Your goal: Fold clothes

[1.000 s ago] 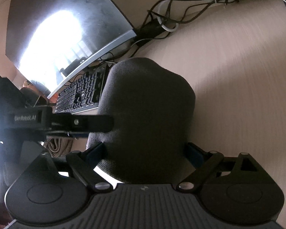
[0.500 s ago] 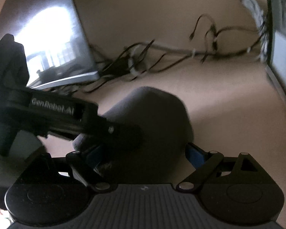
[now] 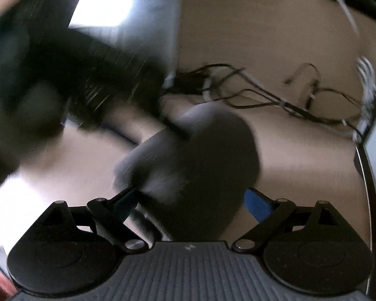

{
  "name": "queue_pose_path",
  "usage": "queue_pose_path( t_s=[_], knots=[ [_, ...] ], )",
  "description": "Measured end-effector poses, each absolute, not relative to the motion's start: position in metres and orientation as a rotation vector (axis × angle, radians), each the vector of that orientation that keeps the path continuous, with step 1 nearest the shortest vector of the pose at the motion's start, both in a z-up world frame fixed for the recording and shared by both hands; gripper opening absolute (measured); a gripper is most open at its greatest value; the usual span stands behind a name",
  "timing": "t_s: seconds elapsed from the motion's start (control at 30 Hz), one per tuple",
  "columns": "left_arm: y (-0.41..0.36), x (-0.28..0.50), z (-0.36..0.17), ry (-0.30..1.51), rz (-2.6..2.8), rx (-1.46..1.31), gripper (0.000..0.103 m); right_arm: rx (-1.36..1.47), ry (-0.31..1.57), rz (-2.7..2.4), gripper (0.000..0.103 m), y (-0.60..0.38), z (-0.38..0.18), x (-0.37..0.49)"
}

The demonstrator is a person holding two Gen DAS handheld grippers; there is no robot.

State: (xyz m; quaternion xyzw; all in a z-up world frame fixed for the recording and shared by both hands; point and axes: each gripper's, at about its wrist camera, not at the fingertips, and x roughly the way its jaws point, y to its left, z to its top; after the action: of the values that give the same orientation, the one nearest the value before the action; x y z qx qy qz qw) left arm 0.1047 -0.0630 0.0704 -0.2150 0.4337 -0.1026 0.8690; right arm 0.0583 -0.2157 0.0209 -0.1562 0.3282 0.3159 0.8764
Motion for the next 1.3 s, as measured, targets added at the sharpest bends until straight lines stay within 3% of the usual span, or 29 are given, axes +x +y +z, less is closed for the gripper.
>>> queue_pose_path(
  t_s=[0.1,0.2,0.27,0.4,0.5,0.7,0.83,0.93,1.17,1.3],
  knots=[
    [-0.082,0.107,0.096,0.846,-0.281,-0.376,0.079,-0.469,0.667,0.654,0.091,-0.197,0.005,0.042],
    [-0.109,0.120,0.083,0.923,-0.295,-0.290,0.077,-0.508,0.645,0.647,0.091,-0.191,0.004,0.037],
    [-0.118,0.127,0.059,1.008,-0.231,-0.233,0.069,-0.462,0.648,0.647,0.091,-0.196,0.013,0.038],
    [-0.102,0.122,0.042,1.050,-0.219,-0.318,0.071,-0.293,0.658,0.642,0.091,-0.218,0.036,0.047],
    [-0.109,0.115,0.050,1.030,-0.230,-0.269,0.068,-0.187,0.705,0.609,0.092,-0.229,0.039,0.060],
    [-0.132,0.112,0.045,1.035,-0.246,-0.160,0.072,-0.125,0.730,0.562,0.093,-0.240,0.036,0.054],
    [-0.129,0.112,0.045,1.045,-0.254,-0.197,0.054,-0.087,0.741,0.527,0.094,-0.251,0.038,0.036],
    [-0.118,0.117,0.051,1.067,-0.262,-0.316,0.046,-0.049,0.742,0.487,0.095,-0.262,0.036,0.029],
    [-0.073,0.091,0.053,1.051,-0.238,-0.452,0.047,0.046,0.718,0.439,0.097,-0.282,0.046,0.031],
    [-0.043,0.078,0.021,1.084,-0.226,-0.585,0.057,0.088,0.714,0.465,0.097,-0.277,0.050,0.034]
  ],
)
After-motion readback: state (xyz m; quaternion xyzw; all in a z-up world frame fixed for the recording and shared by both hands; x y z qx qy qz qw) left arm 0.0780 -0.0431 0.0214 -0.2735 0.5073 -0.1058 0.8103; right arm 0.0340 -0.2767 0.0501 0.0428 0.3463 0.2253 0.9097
